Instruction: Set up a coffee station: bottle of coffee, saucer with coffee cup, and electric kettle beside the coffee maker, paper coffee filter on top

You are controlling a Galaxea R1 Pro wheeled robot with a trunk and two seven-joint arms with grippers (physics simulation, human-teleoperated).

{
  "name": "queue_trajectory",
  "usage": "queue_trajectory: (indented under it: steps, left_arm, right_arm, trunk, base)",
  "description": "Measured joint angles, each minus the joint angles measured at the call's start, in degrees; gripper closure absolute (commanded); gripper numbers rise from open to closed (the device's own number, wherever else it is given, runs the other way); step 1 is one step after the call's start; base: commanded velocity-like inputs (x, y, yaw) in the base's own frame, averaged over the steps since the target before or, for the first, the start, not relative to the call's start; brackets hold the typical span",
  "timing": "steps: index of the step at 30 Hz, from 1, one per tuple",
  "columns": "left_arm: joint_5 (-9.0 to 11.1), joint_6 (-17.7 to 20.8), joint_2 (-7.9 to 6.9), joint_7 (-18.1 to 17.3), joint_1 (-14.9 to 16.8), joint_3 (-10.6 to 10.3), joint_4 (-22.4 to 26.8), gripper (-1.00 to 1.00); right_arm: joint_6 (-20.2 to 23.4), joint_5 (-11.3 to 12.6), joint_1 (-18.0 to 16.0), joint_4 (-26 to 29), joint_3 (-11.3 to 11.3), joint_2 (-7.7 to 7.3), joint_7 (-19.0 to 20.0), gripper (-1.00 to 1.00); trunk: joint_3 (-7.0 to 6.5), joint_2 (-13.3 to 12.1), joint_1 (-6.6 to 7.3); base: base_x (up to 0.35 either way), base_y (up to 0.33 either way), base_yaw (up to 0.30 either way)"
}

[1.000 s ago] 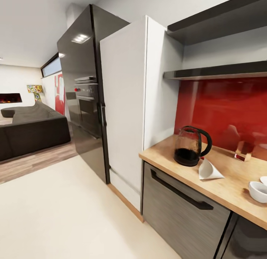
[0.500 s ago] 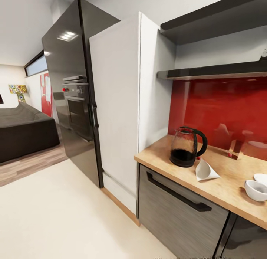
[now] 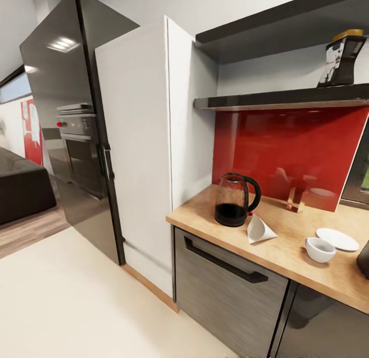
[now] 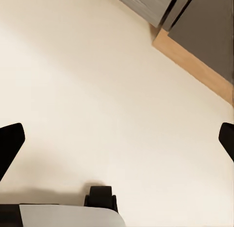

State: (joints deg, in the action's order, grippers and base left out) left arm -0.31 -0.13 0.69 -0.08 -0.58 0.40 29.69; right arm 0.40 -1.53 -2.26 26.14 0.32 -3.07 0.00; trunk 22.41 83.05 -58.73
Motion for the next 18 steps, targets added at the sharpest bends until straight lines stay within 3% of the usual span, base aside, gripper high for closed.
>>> queue_trajectory:
  steps: [10,18]
  left_arm:
    - [0.0,0.02,0.0,0.0,0.0,0.0,0.0,-1.0]
    - [0.0,0.05,0.0,0.0,-0.02,-0.01,0.03,-1.0]
  right_arm:
    - [-0.02,0.0,0.0,-0.03,0.0,0.0,0.0,-1.0]
    - [-0.17,-0.04,-0.02,0.01,-0.05,-0.01,-0.03,-1.0]
  trunk:
    - [0.0,0.0,0.0]
    - [0.0,0.0,0.02]
  base:
    - [0.001,0.003,-0.249]
    - [0.142,0.195,-0.051]
